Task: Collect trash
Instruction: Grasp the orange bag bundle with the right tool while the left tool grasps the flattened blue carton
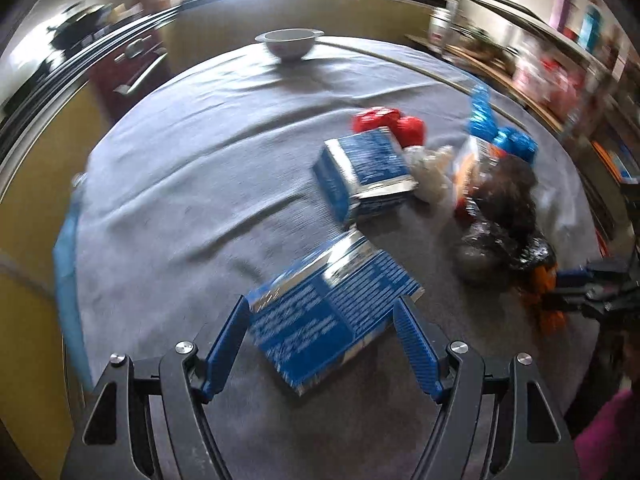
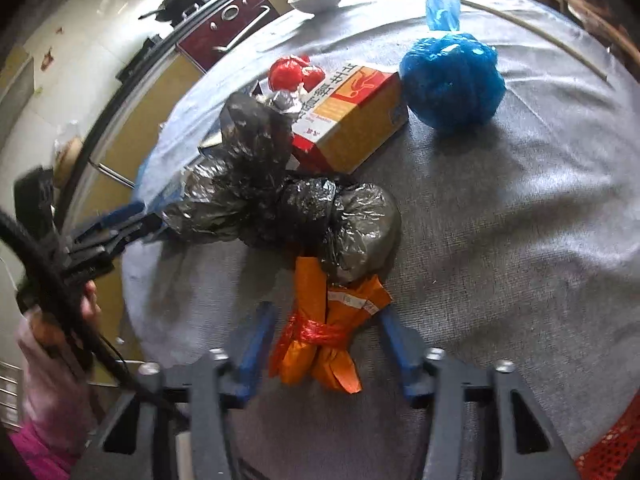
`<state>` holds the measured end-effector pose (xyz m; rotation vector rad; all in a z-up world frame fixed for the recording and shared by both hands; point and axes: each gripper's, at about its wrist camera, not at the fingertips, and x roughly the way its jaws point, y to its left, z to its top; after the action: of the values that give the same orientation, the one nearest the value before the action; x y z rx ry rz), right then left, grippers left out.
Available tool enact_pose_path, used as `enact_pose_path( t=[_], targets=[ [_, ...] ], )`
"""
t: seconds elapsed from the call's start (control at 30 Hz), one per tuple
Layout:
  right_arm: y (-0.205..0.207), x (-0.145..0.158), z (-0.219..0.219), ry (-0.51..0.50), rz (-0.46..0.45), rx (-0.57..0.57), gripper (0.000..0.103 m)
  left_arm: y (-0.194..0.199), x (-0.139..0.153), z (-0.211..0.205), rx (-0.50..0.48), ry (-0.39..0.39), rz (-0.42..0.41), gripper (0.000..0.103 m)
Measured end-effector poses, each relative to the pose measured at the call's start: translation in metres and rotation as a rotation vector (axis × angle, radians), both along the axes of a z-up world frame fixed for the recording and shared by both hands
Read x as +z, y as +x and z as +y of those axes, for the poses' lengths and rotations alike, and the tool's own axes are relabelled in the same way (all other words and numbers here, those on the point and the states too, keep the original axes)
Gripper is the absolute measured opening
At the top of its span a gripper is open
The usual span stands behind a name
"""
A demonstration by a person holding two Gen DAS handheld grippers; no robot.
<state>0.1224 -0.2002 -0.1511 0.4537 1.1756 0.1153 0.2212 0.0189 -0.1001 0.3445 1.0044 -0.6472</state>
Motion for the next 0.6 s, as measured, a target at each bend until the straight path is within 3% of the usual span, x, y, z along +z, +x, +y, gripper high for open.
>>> enact_pose_path(
  t=[0.13,0.23,0.33,0.5,0.6],
  targets=[
    [-0.001,0.0,0.004,-0.041,-0.003,0.009,0.041,0.002,-0.002,-0.013,-0.148,0.036,0.001,0.075],
    [0.0,-0.001,0.004,-0.037,-0.004,0.008,0.04,-0.001,-0.008,-0.023,-0.27,0.122,-0.019,0.075],
    [-0.001,-0.001,0.005,-0.04,-0.01,0.006,0.04,-0.001,-0.019,-0.025,-0.327,0.196,-0.022,0.075],
    [-0.008,-0.001,0.002,-0.019,-0.02,-0.009,0.038,0.002,-0.033,-0.026,-0.32,0.237,-0.018,0.075],
    [-0.014,0.0,0.0,-0.005,-0.035,-0.01,0.038,0.011,-0.031,-0.019,-0.233,0.158,0.003,0.066]
  ],
)
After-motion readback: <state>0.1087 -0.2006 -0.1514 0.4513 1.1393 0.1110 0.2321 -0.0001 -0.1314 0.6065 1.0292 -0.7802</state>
